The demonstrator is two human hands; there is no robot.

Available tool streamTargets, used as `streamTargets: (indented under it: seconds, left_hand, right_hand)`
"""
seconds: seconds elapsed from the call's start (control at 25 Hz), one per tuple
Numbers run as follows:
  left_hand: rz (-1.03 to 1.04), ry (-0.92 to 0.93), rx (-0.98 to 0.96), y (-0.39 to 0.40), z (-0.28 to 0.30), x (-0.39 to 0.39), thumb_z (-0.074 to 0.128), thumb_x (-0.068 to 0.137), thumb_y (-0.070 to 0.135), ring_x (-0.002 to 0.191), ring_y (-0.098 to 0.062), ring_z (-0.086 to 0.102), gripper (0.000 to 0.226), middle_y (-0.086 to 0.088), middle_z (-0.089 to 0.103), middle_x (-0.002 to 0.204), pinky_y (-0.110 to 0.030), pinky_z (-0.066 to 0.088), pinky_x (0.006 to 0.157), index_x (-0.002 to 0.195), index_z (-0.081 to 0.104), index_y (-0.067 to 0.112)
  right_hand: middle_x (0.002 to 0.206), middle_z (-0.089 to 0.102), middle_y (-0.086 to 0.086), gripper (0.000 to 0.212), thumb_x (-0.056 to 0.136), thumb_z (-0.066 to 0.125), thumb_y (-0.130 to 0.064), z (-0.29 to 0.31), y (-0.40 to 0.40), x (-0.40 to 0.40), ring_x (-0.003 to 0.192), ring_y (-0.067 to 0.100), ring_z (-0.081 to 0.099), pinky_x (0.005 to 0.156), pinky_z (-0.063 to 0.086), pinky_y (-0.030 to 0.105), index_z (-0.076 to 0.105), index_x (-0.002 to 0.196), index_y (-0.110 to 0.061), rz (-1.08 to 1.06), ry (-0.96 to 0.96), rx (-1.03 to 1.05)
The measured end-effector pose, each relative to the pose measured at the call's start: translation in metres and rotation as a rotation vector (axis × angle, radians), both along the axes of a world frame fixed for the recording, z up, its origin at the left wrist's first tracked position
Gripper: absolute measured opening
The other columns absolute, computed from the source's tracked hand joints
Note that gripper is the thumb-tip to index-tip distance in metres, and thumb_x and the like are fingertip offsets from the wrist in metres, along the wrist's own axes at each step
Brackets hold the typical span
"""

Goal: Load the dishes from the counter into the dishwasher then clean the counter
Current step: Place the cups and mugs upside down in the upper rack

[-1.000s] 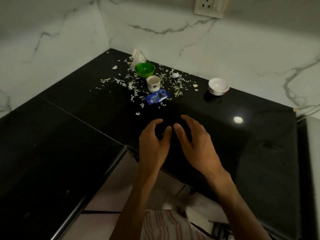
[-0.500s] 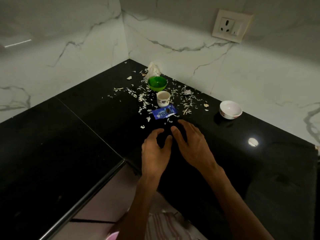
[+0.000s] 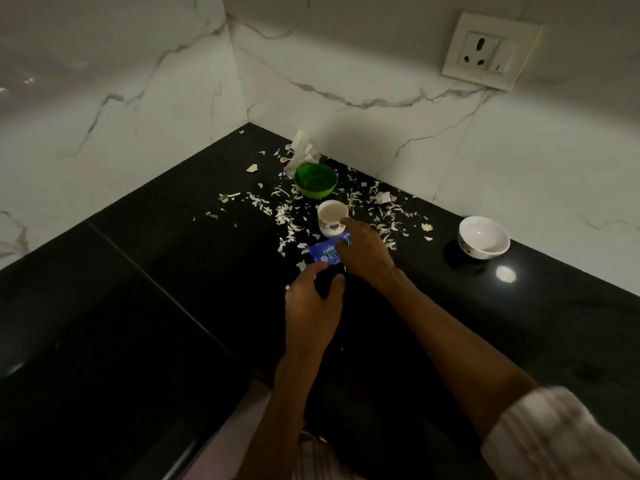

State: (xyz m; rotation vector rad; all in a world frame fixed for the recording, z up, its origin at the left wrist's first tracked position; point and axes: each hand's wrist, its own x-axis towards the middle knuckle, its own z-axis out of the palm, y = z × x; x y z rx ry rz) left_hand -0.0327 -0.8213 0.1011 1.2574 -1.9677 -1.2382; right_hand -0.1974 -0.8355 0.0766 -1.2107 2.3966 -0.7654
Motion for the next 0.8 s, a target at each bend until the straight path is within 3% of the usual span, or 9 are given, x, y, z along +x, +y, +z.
streamTargets:
  seconds: [0.08, 0.16, 0.28, 0.4, 0.52, 0.6, 0.68, 0.8]
  left_hand:
    - [-0.002, 0.033, -0.009, -0.022, -0.002, -0.006, 0.064, 0.092, 0.028, 0.088, 0.013, 0.047, 0.033, 0.011, 0.059, 0.119, 0.006, 0.033, 0.067, 0.125, 0.059, 0.022]
    - [-0.010, 0.038, -0.004, -0.045, -0.007, -0.010, 0.065, 0.092, 0.027, 0.096, 0.010, 0.050, 0.034, 0.011, 0.059, 0.121, 0.008, 0.031, 0.069, 0.125, 0.059, 0.022]
    - [-0.023, -0.002, 0.030, -0.072, -0.020, -0.019, 0.063, 0.093, 0.030, 0.117, -0.001, 0.050, 0.039, 0.007, 0.057, 0.132, -0.005, 0.031, 0.081, 0.130, 0.056, 0.022]
    - [-0.043, -0.057, 0.031, -0.094, -0.034, -0.038, 0.061, 0.094, 0.030, 0.110, 0.001, 0.048, 0.039, 0.004, 0.057, 0.133, -0.009, 0.034, 0.079, 0.131, 0.055, 0.021]
    - [-0.106, -0.093, -0.087, -0.131, -0.050, -0.068, 0.062, 0.093, 0.028, 0.115, -0.010, 0.054, 0.045, -0.004, 0.057, 0.134, -0.027, 0.047, 0.094, 0.135, 0.051, 0.017]
    - [-0.126, -0.105, -0.088, -0.161, -0.058, -0.096, 0.065, 0.091, 0.024, 0.129, -0.022, 0.048, 0.060, -0.010, 0.047, 0.145, -0.040, 0.042, 0.108, 0.145, 0.039, 0.016]
    - [-0.154, -0.153, -0.073, -0.189, -0.064, -0.122, 0.066, 0.090, 0.022, 0.139, -0.027, 0.036, 0.072, -0.013, 0.035, 0.153, -0.041, 0.031, 0.115, 0.150, 0.029, 0.014]
    - [-0.182, -0.264, -0.122, -0.222, -0.083, -0.151, 0.066, 0.089, 0.022, 0.138, -0.035, 0.034, 0.070, -0.022, 0.036, 0.149, -0.041, 0.029, 0.113, 0.149, 0.032, 0.011]
  right_hand:
    - [0.144, 0.042, 0.017, 0.053, 0.095, 0.056, -0.023, -0.012, -0.029, -0.016, 0.127, 0.031, 0.048, 0.099, 0.048, 0.043, 0.039, 0.144, -0.017, -0.005, 0.042, 0.082]
    - [0.136, 0.049, 0.018, 0.044, 0.095, 0.054, -0.027, -0.022, -0.051, -0.027, 0.117, 0.031, 0.054, 0.093, 0.052, 0.044, 0.046, 0.137, -0.014, -0.025, 0.064, 0.158]
    - [0.118, 0.063, 0.013, 0.036, 0.095, 0.056, -0.036, -0.036, -0.068, -0.035, 0.101, 0.026, 0.062, 0.085, 0.055, 0.042, 0.058, 0.121, -0.011, -0.068, 0.061, 0.219]
    - [0.108, 0.067, 0.007, 0.037, 0.094, 0.058, -0.044, -0.035, -0.063, -0.032, 0.092, 0.019, 0.065, 0.081, 0.056, 0.036, 0.061, 0.117, -0.014, -0.104, 0.064, 0.217]
    - [0.108, 0.066, 0.005, 0.036, 0.095, 0.056, -0.045, -0.026, -0.027, -0.024, 0.090, 0.018, 0.064, 0.078, 0.057, 0.038, 0.062, 0.116, -0.017, -0.171, 0.048, 0.125]
    - [0.112, 0.065, 0.003, 0.034, 0.095, 0.056, -0.047, -0.021, 0.016, -0.017, 0.093, 0.016, 0.062, 0.078, 0.056, 0.037, 0.062, 0.114, -0.019, -0.261, 0.013, 0.083]
    - [0.114, 0.064, -0.001, 0.031, 0.094, 0.056, -0.047, -0.020, 0.063, -0.004, 0.093, 0.010, 0.057, 0.075, 0.052, 0.028, 0.063, 0.113, -0.023, -0.346, -0.021, 0.098]
    - [0.115, 0.065, -0.002, 0.029, 0.092, 0.060, -0.046, -0.020, 0.121, 0.020, 0.093, 0.009, 0.057, 0.072, 0.047, 0.023, 0.065, 0.111, -0.024, -0.493, 0.019, 0.091]
